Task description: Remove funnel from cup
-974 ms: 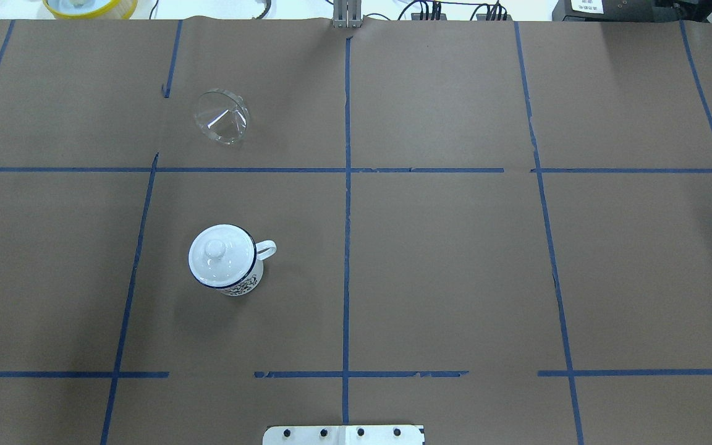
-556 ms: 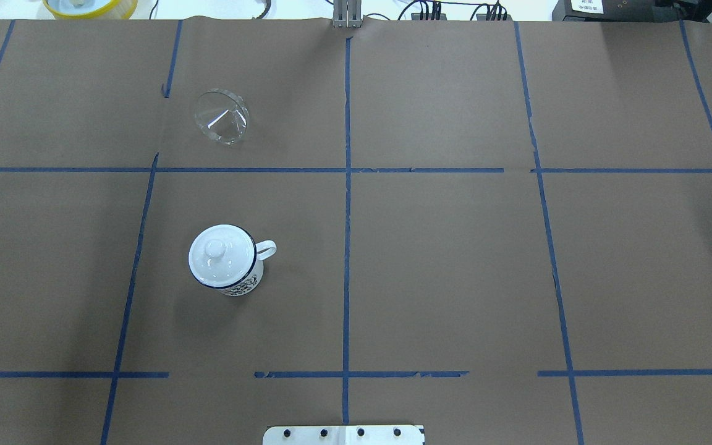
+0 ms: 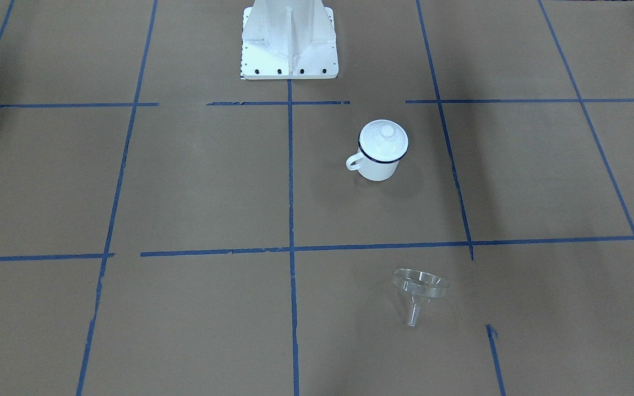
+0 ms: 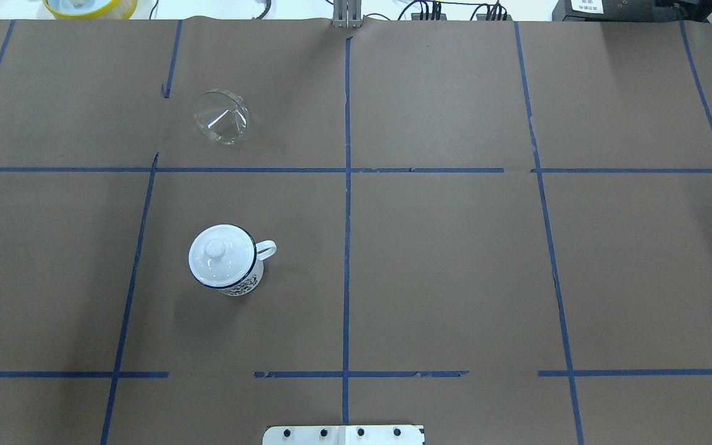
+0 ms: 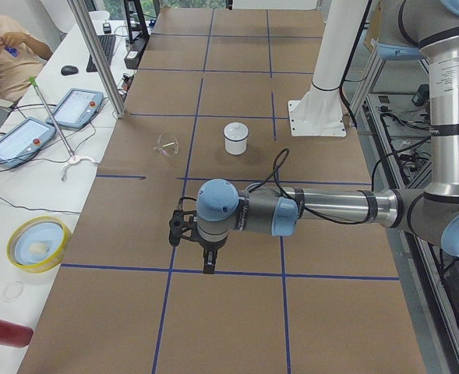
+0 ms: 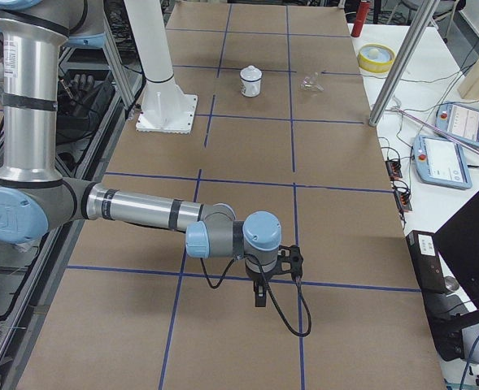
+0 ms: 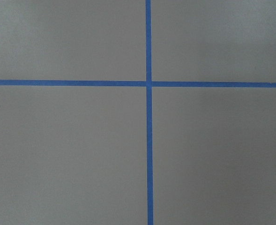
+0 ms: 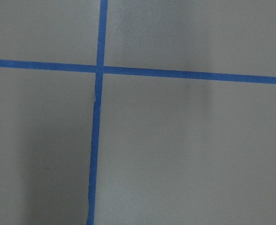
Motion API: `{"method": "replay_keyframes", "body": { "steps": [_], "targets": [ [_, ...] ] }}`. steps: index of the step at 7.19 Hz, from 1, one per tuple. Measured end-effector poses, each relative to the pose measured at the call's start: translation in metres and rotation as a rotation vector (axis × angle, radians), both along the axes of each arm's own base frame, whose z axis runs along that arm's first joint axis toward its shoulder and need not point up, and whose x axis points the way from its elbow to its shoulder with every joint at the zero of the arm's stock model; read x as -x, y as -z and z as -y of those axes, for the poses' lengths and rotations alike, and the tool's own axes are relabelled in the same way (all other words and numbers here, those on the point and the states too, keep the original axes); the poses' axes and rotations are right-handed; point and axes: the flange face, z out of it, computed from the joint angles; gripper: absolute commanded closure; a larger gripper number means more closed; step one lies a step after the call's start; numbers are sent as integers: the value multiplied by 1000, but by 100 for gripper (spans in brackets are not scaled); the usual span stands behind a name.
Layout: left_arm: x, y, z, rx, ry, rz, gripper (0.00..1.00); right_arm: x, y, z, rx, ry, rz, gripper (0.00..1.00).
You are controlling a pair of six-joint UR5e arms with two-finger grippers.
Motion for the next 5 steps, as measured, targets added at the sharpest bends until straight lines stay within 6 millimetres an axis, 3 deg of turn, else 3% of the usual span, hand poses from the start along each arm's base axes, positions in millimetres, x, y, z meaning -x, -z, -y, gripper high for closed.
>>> {"method": "replay_keyframes", "body": {
  "steps": [5],
  "targets": [
    [0, 1, -11, -6, -4, 2, 0, 0, 0, 0, 0, 0, 0, 0]
  ]
}}
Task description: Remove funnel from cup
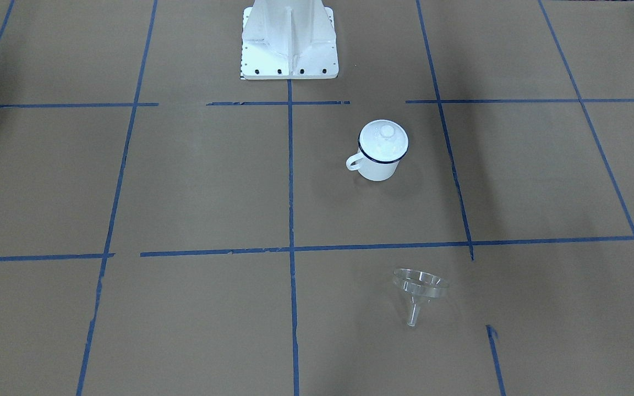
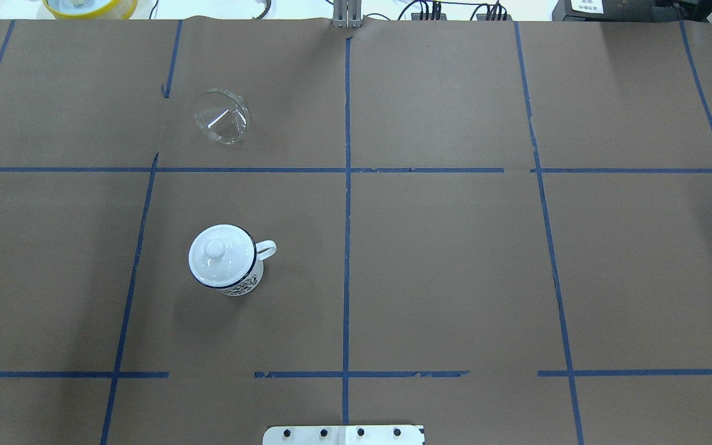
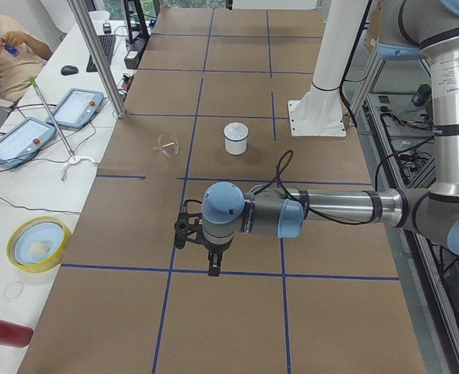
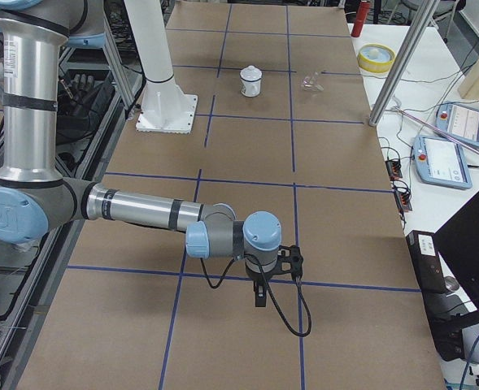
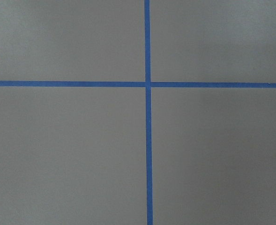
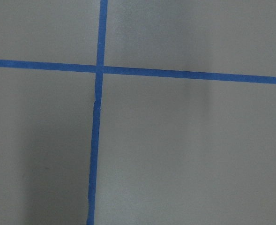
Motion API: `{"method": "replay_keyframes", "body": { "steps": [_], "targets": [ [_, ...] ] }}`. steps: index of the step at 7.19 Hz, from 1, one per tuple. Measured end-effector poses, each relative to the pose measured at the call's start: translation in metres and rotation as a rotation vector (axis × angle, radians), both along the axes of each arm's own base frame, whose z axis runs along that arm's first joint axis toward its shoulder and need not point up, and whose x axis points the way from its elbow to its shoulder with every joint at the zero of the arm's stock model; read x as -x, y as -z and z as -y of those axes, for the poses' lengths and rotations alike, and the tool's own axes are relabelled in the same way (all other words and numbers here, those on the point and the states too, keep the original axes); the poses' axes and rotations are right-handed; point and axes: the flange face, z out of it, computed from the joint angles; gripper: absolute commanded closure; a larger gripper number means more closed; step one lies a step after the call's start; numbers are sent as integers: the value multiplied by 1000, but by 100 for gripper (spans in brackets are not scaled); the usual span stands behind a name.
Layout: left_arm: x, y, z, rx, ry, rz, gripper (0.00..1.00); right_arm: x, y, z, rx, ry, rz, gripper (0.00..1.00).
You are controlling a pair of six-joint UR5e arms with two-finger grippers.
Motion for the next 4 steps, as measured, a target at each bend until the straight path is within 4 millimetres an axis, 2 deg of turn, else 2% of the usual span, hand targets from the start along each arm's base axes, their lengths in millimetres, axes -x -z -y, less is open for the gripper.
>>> {"method": "replay_keyframes", "body": {
  "steps": [4],
  "targets": [
    [0, -2, -9, 9, 1, 0, 0, 0, 0, 0, 0, 0, 0, 0]
  ]
}}
